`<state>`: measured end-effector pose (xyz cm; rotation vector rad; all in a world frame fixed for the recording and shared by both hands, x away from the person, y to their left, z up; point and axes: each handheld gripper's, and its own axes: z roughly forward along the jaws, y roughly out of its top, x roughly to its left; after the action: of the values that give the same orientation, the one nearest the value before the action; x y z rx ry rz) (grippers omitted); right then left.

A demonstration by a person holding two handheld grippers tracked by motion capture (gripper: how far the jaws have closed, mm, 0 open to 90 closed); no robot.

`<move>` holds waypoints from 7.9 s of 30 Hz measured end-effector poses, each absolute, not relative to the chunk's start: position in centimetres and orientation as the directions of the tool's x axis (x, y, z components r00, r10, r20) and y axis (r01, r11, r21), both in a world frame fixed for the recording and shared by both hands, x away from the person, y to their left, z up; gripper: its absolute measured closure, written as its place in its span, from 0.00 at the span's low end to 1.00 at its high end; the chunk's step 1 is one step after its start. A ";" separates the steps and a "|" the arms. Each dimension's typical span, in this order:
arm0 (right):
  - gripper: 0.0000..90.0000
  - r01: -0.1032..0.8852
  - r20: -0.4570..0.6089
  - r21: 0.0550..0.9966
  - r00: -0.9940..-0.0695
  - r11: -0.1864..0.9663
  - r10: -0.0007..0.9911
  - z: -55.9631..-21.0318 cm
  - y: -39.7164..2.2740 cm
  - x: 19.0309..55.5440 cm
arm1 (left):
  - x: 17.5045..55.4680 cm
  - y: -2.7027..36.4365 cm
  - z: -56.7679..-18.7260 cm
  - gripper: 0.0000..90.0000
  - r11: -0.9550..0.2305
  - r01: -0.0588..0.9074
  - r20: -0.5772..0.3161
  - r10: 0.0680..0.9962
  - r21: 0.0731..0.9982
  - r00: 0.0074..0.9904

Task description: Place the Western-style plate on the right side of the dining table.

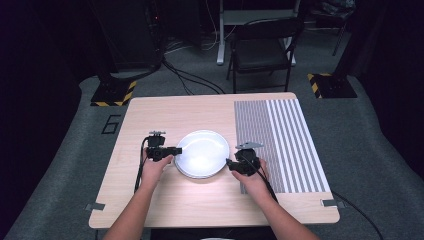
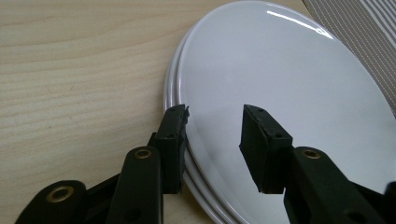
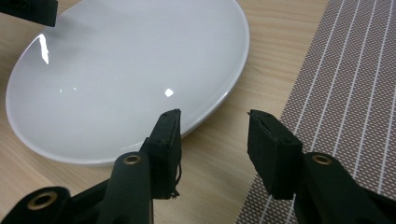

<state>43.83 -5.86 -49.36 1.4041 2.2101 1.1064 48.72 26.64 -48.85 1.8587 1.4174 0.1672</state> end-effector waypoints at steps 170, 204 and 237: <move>0.68 0.760 0.299 0.649 -0.216 -0.032 0.929 -49.0 -9.8 43.0 | 46.8 19.5 -49.9 0.59 -0.135 0.753 -0.361 0.814 0.644 0.455; 0.76 0.772 0.325 0.631 -0.170 -0.079 0.930 -47.7 -11.0 43.3 | 47.8 18.3 -47.5 0.65 -0.146 0.734 -0.335 0.819 0.664 0.466; 0.76 0.722 0.333 0.685 -0.194 -0.096 0.923 -44.7 -12.9 44.0 | 48.6 16.7 -45.2 0.66 -0.133 0.722 -0.342 0.813 0.679 0.471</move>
<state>44.00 -12.93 -44.73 1.8130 1.9247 1.1676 48.65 16.74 -45.24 1.8858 1.2842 0.1380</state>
